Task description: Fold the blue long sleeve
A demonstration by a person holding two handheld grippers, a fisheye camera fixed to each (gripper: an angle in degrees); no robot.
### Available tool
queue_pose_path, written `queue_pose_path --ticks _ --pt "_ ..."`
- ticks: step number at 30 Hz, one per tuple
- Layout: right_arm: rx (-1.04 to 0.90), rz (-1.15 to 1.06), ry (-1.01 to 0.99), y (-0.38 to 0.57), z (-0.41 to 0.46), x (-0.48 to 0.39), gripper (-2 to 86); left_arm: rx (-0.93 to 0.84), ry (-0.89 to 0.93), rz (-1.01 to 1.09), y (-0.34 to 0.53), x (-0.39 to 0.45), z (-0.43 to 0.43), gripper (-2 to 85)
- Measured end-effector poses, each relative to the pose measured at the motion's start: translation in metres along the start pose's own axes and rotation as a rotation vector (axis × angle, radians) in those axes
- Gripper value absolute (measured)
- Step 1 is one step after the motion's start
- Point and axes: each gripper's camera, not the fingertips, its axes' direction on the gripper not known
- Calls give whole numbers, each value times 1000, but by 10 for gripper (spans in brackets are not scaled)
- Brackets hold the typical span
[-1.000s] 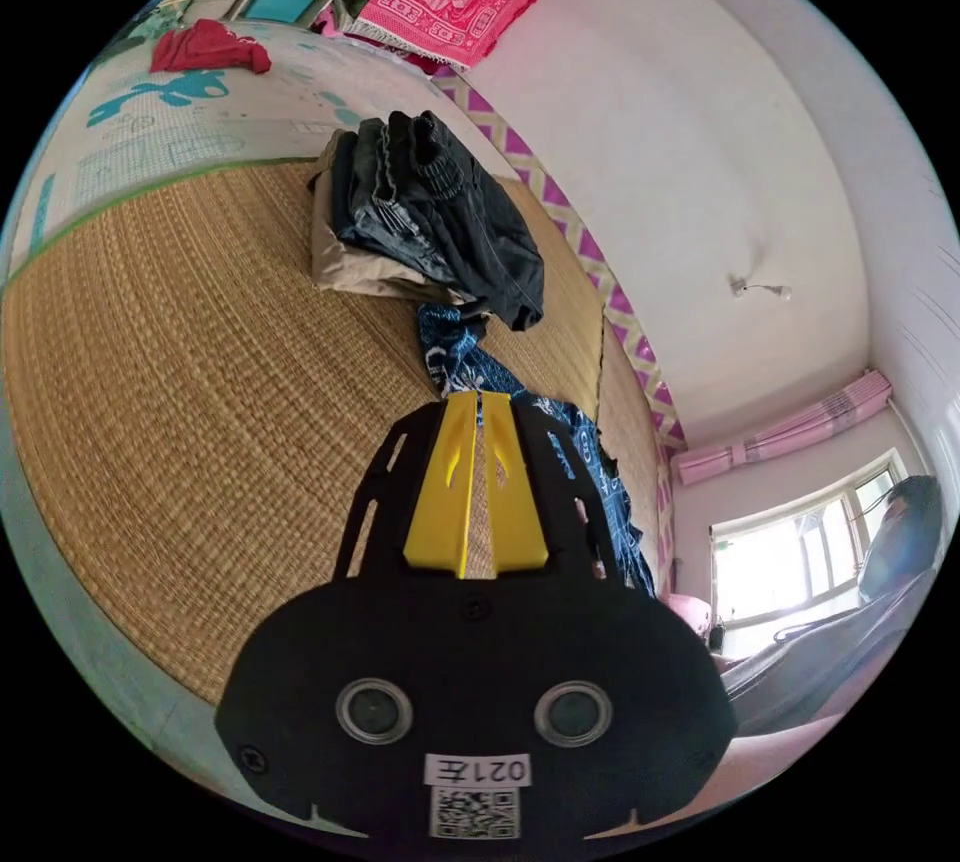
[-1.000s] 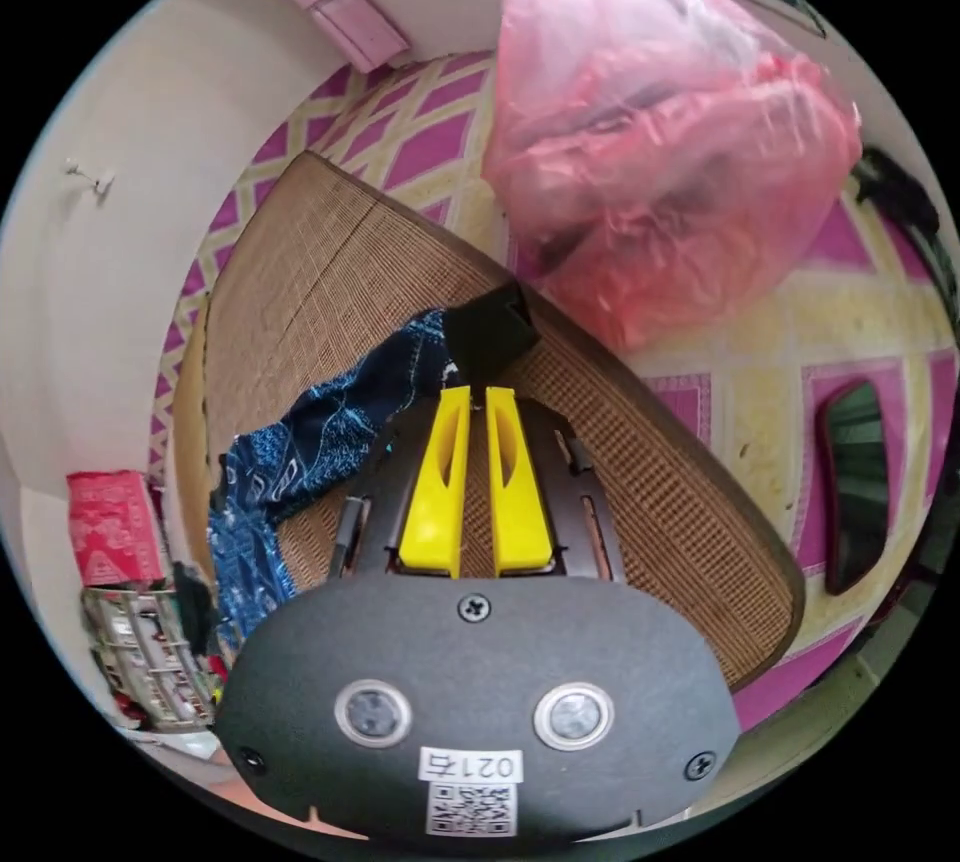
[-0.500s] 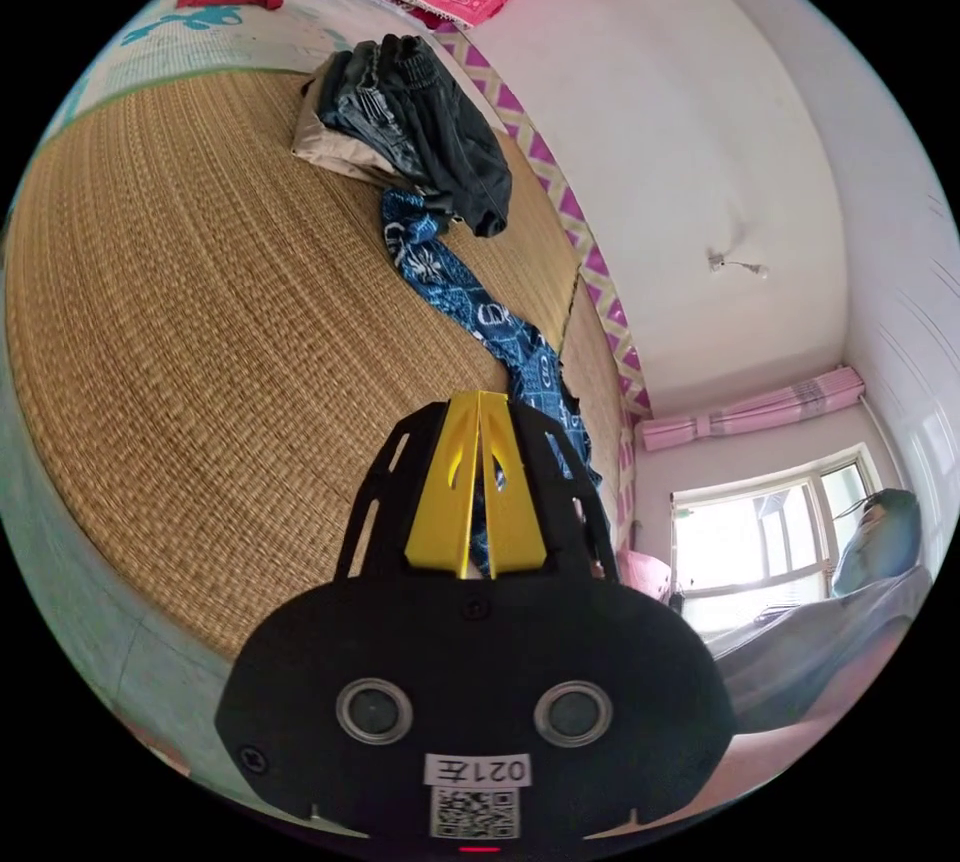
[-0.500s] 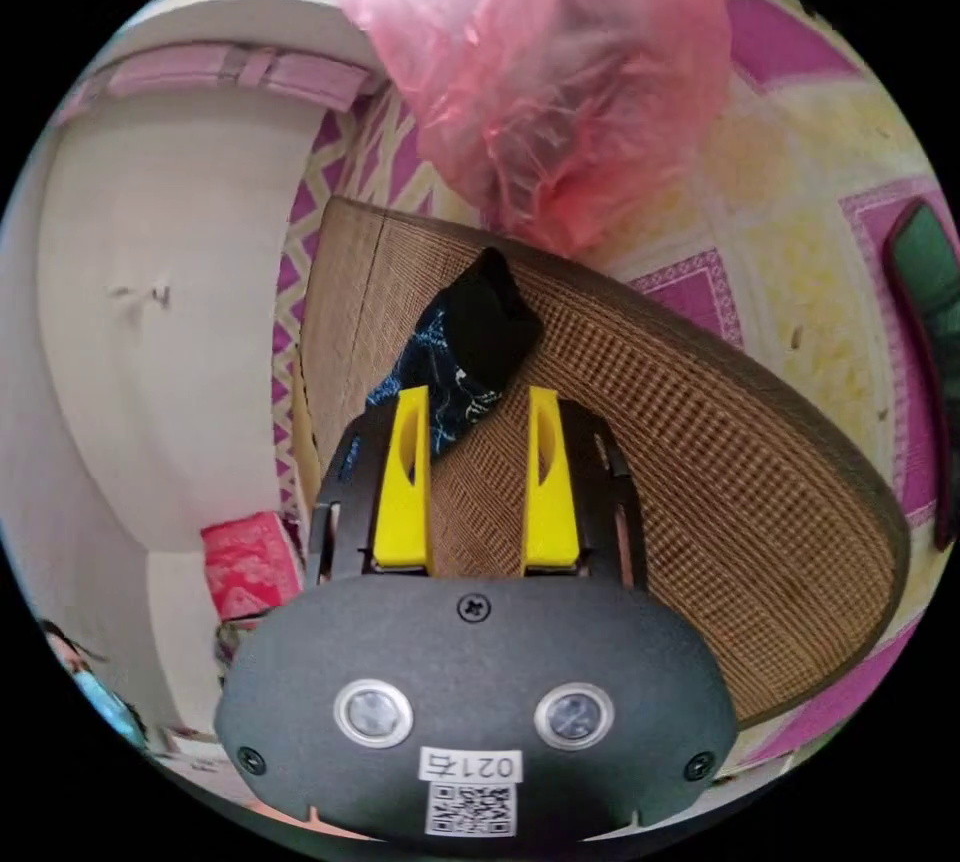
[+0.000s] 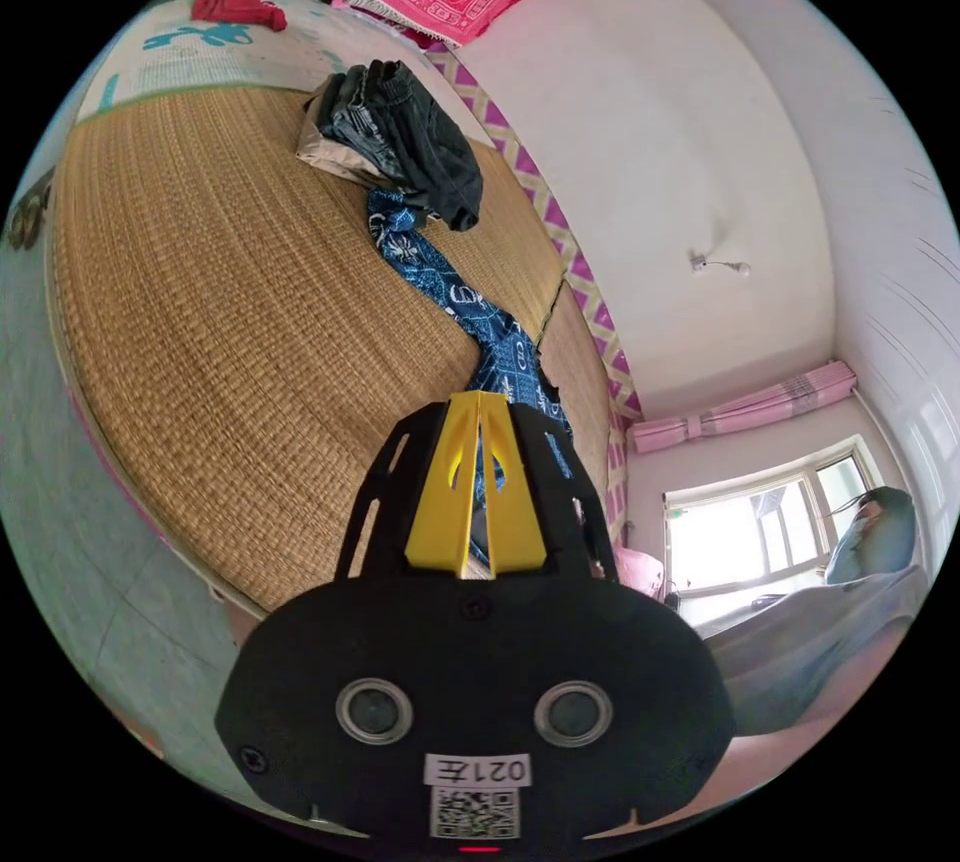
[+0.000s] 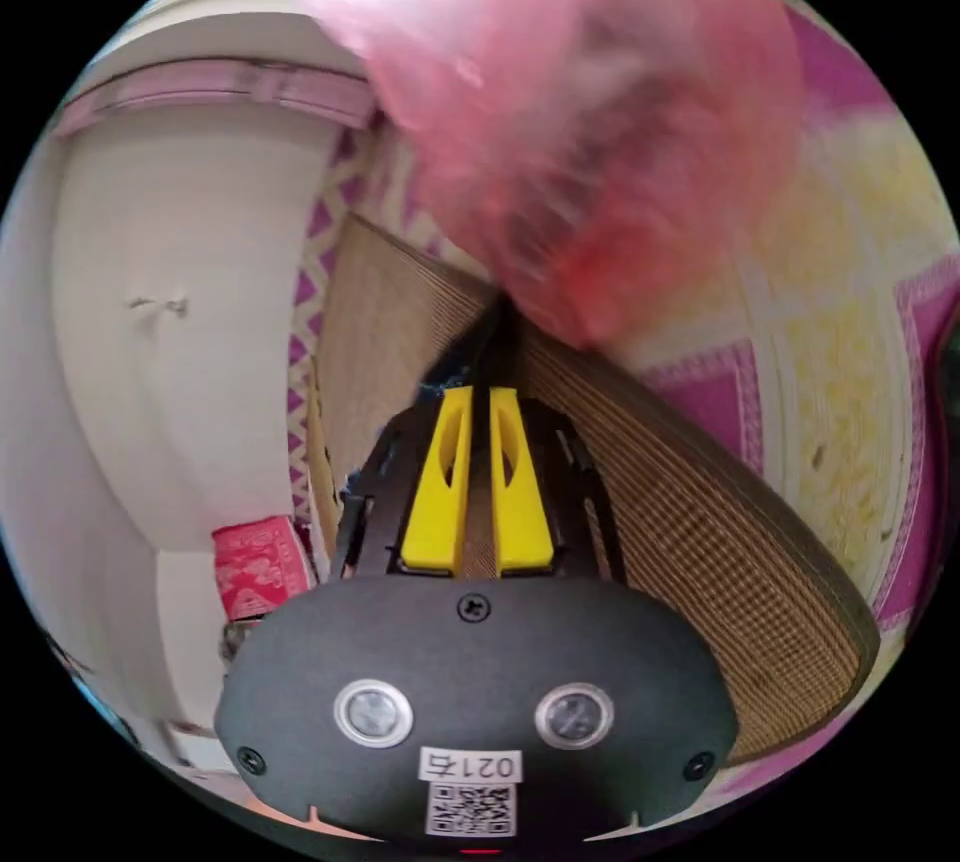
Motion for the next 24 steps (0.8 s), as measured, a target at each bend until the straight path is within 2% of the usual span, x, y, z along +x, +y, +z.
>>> queue_pose_path --ticks 1,5,7,15,19,21,24 --pt "-19 20 -19 0 1 7 55 -7 7 -2 4 2 2 -9" --pt "119 92 -128 23 -30 26 84 -41 38 37 12 17 11 -9" --pt "108 116 -173 38 -32 31 85 -72 61 56 14 21 18 -9" --pt "-322 -182 -249 140 33 -48 69 -130 24 158 -2 37 62 11" --pt "-516 -360 -182 195 65 -107 63 -133 30 170 -50 30 102 76" --pt "-605 -472 -124 233 79 -147 62 -124 -25 172 -77 25 117 84" --pt "-648 -554 -94 278 84 -188 60 -160 -234 298 -128 27 147 90"
